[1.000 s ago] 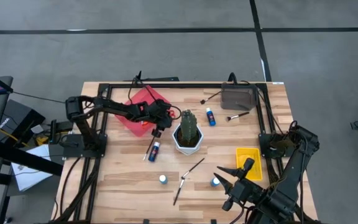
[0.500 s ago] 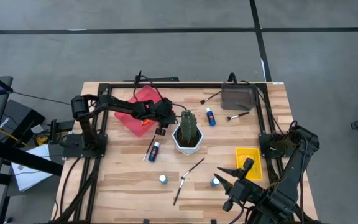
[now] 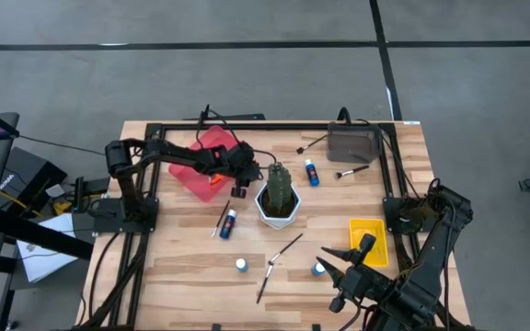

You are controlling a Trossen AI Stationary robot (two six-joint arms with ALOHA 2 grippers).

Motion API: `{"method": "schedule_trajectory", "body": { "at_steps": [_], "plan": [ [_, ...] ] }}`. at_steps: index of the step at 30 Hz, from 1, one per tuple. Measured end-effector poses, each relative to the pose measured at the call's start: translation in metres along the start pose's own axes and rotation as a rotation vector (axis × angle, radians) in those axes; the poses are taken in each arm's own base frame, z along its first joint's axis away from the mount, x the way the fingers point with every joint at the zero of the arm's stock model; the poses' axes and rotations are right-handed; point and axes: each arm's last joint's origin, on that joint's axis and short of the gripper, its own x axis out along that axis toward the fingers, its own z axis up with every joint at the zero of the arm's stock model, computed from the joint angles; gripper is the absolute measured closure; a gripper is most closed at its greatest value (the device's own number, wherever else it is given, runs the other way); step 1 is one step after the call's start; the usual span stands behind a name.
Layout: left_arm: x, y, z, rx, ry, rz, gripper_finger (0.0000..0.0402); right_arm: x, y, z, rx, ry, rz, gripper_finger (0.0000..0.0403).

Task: Pick & Place Paint Supplies
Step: Put the red scissors into the pink bin

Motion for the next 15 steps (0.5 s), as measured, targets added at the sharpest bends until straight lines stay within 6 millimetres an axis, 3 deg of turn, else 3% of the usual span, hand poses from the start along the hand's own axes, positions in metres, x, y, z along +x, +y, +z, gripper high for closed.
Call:
{"method": "schedule_trajectory", "body": {
  "at_steps": [15],
  "plan": [
    [0.0000, 0.0003, -0.0012, -0.012, -0.031, -0.058, 0.0270, 0.0000, 0.0001, 0.0000, 0.001, 0.003, 0.002, 0.0294]
  ]
}}
